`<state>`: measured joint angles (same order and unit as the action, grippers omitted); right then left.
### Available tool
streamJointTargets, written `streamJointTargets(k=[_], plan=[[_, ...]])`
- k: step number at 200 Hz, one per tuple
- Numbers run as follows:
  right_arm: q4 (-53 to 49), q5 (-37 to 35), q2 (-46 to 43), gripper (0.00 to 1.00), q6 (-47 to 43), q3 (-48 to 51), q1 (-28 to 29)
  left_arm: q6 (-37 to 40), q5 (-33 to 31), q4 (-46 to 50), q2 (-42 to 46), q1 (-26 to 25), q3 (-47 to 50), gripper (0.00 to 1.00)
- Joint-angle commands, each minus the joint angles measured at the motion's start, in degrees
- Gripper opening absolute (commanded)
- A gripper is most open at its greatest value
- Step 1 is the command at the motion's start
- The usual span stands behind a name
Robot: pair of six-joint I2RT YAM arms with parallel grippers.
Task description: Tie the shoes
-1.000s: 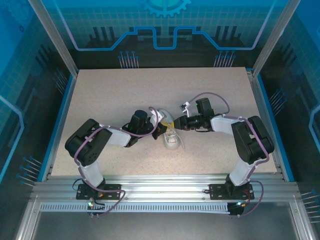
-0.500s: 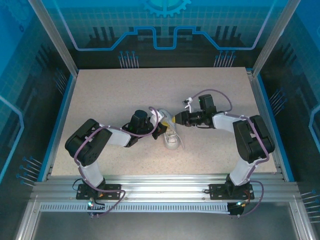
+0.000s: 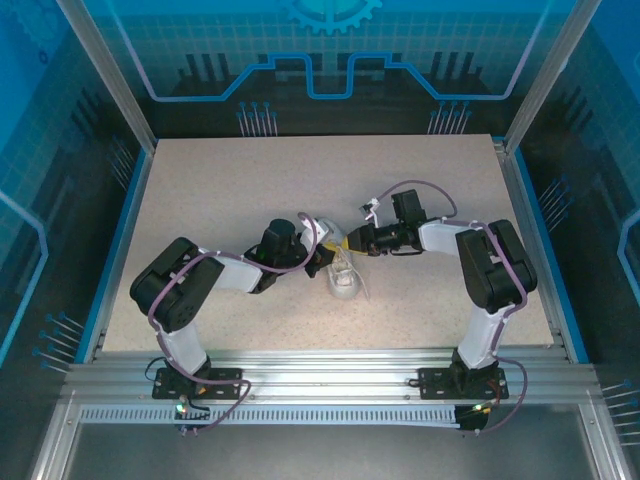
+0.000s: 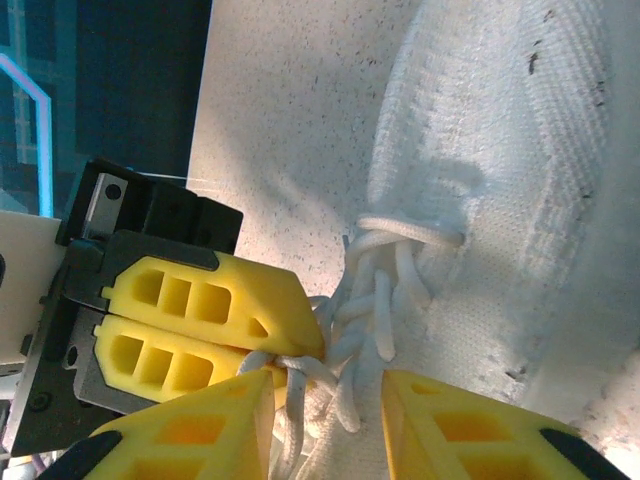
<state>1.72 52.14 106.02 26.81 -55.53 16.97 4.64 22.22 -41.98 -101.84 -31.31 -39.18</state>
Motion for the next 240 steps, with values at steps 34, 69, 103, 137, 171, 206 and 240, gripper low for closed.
streamJointTargets(k=[34,69,103,137,171,206,240], plan=[[-0.93,3.16,0.43,0.35,-1.5,-0.16,0.78,0.61,-0.51,-0.25,-0.34,-0.24,-2.12,0.0],[-1.16,3.58,0.28,0.35,-1.74,-0.11,0.95,0.39,-0.86,0.06,-0.38,-0.22,-2.39,0.0],[-1.41,3.86,0.6,0.3,-1.77,-0.46,1.48,-0.07,-0.6,-0.45,-0.78,-0.16,-2.57,0.0],[-0.94,3.1,0.39,0.12,-1.52,-0.71,1.46,-0.33,-0.2,-0.74,-0.73,-0.24,-2.15,0.0],[0.77,0.34,-1.23,0.0,-0.98,0.05,1.42,-0.51,-0.02,0.15,0.04,-0.21,-1.6,0.0],[-0.37,-2.67,-3.2,0.0,-2.57,0.6,1.79,-1.67,0.9,1.98,1.53,-0.18,-1.19,0.08],[-1.31,-4.84,-4.29,0.0,-3.42,0.95,1.91,-4.25,2.15,1.02,3.76,0.63,0.57,0.26]])
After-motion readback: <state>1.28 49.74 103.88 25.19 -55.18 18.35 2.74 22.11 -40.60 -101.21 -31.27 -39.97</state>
